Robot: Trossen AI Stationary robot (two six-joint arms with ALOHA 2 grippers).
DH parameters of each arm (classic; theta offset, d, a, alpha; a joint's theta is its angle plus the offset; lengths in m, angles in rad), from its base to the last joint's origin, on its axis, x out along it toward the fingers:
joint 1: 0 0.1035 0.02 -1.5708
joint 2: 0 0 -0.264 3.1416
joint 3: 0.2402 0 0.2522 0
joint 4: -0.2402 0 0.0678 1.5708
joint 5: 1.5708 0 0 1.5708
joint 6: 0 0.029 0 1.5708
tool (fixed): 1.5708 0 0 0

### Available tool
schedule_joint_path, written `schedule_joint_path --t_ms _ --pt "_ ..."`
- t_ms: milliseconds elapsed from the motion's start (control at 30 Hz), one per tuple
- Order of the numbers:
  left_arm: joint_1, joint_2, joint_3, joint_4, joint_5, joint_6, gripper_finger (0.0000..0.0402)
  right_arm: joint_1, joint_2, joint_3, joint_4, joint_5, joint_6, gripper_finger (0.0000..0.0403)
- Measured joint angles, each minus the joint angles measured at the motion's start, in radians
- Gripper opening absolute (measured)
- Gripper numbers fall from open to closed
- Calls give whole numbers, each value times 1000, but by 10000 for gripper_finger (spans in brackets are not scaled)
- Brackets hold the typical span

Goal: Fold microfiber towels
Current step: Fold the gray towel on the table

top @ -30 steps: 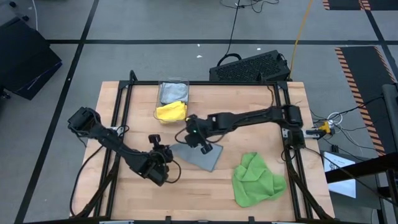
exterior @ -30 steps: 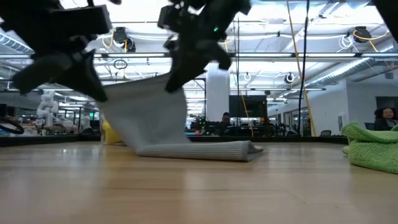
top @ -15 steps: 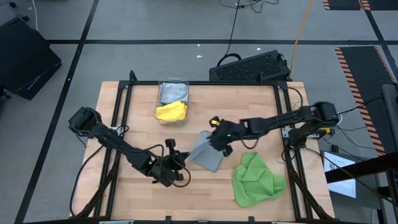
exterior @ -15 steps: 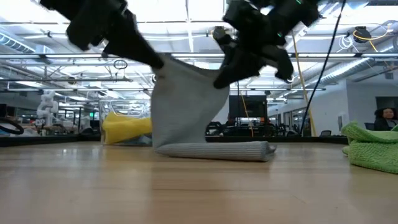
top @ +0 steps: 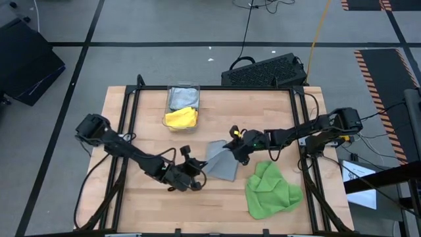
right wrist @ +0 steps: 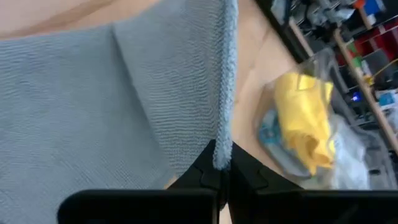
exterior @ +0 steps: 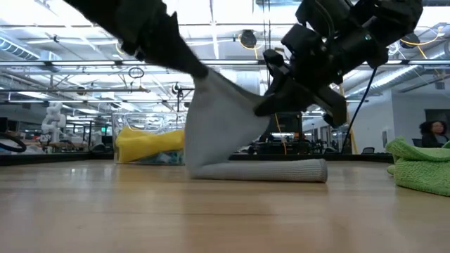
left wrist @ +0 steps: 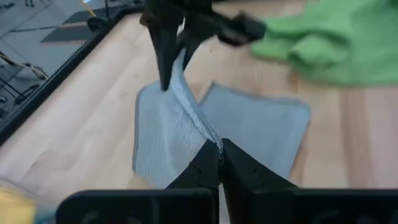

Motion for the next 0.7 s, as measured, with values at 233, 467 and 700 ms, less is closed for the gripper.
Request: schedule_joint_path --t_ms 233,467,700 --pt "38 15 3 -179 -5 93 4 60 -42 5 -101 83 171 0" --pt "109 -102 1 -230 -3 359 5 144 -104 101 -274 167 500 0" --pt "143 -211 3 -51 103 627 7 228 -94 308 -597 291 805 0"
